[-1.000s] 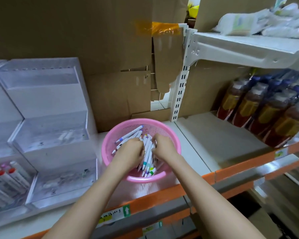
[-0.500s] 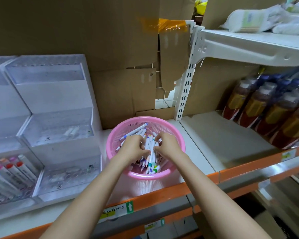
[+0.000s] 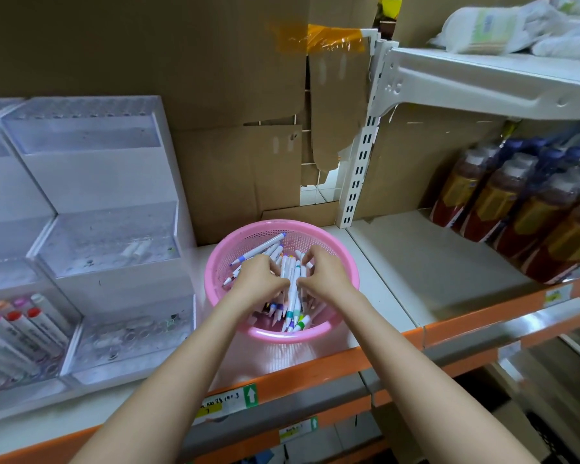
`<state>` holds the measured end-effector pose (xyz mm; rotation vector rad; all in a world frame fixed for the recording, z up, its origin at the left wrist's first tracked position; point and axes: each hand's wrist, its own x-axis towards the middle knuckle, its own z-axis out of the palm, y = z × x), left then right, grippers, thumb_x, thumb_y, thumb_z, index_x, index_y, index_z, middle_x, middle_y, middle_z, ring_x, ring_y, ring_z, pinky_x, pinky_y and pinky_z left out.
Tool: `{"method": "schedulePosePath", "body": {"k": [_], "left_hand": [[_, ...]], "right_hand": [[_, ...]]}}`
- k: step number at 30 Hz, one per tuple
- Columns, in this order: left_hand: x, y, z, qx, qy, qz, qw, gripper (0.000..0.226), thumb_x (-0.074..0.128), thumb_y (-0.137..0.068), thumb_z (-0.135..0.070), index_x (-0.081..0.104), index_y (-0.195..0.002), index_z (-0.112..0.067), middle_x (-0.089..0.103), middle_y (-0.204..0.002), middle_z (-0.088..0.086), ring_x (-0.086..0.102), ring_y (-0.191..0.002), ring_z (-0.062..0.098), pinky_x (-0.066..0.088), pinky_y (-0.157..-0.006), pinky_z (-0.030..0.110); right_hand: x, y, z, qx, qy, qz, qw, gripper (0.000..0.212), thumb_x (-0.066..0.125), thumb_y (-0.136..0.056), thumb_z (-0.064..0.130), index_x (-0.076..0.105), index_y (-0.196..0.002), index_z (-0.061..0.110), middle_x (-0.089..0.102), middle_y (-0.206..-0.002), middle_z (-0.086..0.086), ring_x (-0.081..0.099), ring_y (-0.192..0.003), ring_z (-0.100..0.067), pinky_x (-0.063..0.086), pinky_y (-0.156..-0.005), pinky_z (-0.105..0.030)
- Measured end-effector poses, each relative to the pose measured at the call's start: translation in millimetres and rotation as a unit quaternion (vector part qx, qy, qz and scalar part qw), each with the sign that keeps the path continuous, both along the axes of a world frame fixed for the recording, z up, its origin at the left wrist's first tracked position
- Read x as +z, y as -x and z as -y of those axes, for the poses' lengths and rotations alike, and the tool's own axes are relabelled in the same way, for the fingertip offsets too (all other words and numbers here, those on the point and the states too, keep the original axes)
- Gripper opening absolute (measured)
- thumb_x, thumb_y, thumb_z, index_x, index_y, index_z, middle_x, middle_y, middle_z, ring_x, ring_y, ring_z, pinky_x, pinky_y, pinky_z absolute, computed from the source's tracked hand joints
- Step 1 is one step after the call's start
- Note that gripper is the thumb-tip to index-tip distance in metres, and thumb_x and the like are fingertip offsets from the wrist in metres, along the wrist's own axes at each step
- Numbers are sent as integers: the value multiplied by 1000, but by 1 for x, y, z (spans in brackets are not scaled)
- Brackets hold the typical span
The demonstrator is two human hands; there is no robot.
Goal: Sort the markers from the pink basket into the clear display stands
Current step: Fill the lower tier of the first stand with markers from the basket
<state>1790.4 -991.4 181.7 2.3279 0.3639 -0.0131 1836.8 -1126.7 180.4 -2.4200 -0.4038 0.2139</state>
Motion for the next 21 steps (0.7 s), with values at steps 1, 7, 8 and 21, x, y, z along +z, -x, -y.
{"method": "schedulePosePath", "body": {"k": [1,7,8,21], "left_hand": [[0,2,-2,9,14,12,1000,20,64,-75,-10,64,-95,-6,68,-73,9,62,-65,16,50,-63,29],[16,15,-7,-24,27,190,981,51,67,-83,-12,50,-129,-27,65,-99,-7,60,-72,4,42,-59,7],[20,19,-8,-31,21,215,976,53,67,-82,-10,51,-129,-27,65,-101,-7,59,-71,6,42,-60,7],[74,104,-73,14,1,370,929,31,68,-83,-11,50,-107,-20,61,-71,-7,61,-65,5,49,-61,17]], "right_hand": [[2,1,-1,-2,-22,-4,1000,35,64,-78,2,47,-107,14,52,-75,-1,53,-71,-21,37,-52,-27],[15,13,-1,24,-112,40,993,60,61,-82,3,42,-136,21,62,-92,-7,59,-77,-17,50,-67,-31],[17,16,-2,24,-128,48,990,62,61,-81,4,42,-137,23,63,-97,-5,60,-79,-17,51,-68,-31],[61,86,-77,83,-264,147,950,58,63,-77,5,44,-126,31,66,-88,1,63,-76,-7,52,-68,-23]]}}
